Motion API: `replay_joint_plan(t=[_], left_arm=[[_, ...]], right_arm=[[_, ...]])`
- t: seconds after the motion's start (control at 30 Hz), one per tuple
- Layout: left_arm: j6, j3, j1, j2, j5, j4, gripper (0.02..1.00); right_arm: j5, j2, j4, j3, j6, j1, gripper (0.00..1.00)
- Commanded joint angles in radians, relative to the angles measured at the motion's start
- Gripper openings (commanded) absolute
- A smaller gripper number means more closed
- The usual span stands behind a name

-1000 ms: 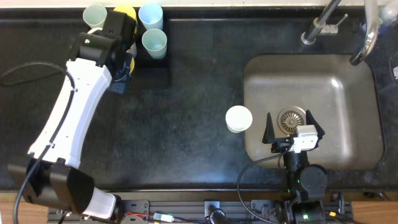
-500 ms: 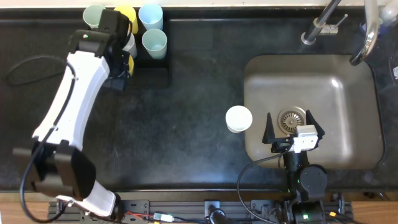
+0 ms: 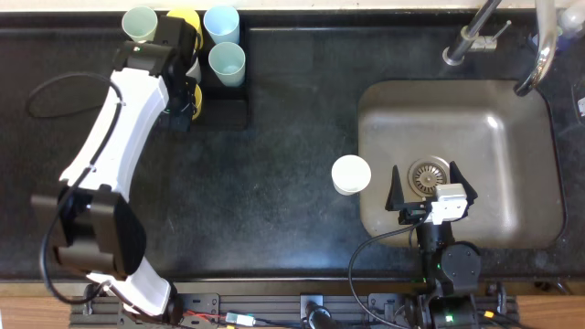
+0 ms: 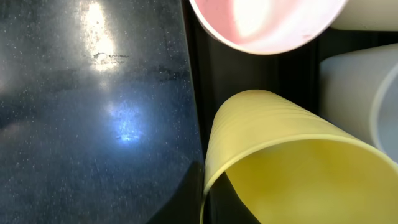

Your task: Store Cups

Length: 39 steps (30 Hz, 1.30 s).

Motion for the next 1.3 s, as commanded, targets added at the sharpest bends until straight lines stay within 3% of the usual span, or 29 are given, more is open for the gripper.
replay_joint_plan(t=[0.03,0.37,1.07,1.3], left_arm=[[-0.008,-0.007,0.018,0.021,-0.005,0.002,0.036],[-0.003,-0.007,0.047,0.061,0.047,0.004,0.036],[-0.003,-0.007,0.048,0.072,0.024,0.048,0.047],[-0.003,-0.007,0.048,0.064,0.008,0.052,0.292]], right_arm=[[0.004,-0.010,0.006,-0.013,-0.003,-0.005,0.993],[0.004,-0.010,0.006,-0.013,-0.003,-0.005,0.998],[0.004,-0.010,0.006,-0.013,-0.003,-0.005,0.998],[0.004,-0.010,0.006,-0.013,-0.003,-0.005,0.998]])
